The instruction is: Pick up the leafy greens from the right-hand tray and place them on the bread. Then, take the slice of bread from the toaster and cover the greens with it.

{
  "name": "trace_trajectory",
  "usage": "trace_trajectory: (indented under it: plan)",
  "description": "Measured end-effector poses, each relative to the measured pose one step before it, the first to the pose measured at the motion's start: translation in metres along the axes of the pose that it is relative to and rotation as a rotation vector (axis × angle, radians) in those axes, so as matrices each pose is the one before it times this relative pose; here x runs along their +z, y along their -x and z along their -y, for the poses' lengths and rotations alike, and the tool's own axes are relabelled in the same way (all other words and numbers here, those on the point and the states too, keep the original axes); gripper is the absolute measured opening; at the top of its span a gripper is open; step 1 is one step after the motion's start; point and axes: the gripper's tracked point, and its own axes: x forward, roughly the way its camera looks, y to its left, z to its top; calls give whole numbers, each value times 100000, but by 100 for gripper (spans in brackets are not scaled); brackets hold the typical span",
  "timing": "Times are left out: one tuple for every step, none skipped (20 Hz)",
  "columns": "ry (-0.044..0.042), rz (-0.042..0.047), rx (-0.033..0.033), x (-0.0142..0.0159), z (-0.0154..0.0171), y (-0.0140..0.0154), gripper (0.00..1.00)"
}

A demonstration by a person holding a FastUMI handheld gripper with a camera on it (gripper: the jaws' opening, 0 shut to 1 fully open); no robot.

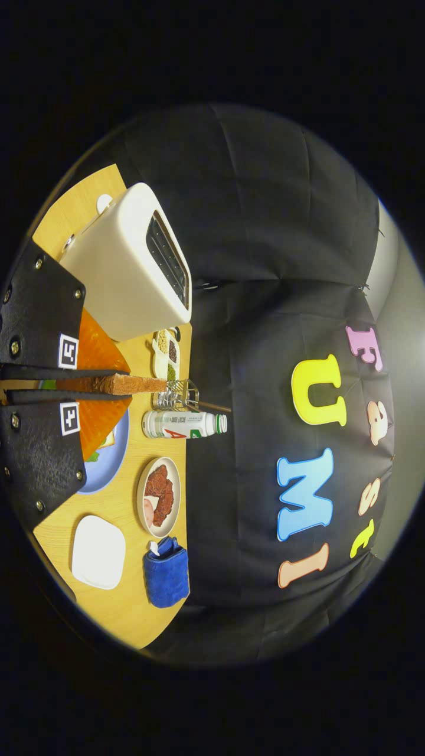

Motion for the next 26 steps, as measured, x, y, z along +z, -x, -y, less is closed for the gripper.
trace_trajectory:
  plan:
    - [452,462,401,-1,-232,-14,6]
    - [912,105,133,-128,-68,-165,6]
    - [320,-624,373,-324,-63,-122,6]
    - [-1363,-806,742,-639,-13,-131,6]
    - [-1854,-745,678,-385,16,-132,6]
    - [-708,-1185,22,-317,196,-90,6]
    - [-230,-556,-540,-174,373,-50,6]
    - [-89,-138,-2,-67,188,-40,6]
    - [44,34,-129,6,212,-14,7]
    - [498,396,-281,56,275,-1,7]
    - [970,-89,-632,-33,398,51,9]
    - [890,-498,-192,-81,262,-137,9]
    - [454,-585,-22,-277,250,-221,12]
    - [965,-672,-793,-141,402,-82,15]
    - [2116,-422,-2416,7,796,72,18]
    - [1756,-353,-1511,-101,568,-100,19]
    - [664,-776,-1226,-327,500,-168,27]
    - [-895,-633,568,-196,53,-105,27]
    - [-1057,-432,267,-78,139,-32,27]
    - [330,-514,-514,-48,408,-22,27]
    - [619,-774,-343,-183,350,-126,27]
    - [504,-879,-658,-281,281,-133,27]
    - [1922,-993,-1710,-395,691,-235,28]
    - [1784,-1468,-1310,-294,571,1,35]
    - [-703,-1071,4,-506,197,-242,36]
    - [-1560,-662,253,-235,186,-105,36]
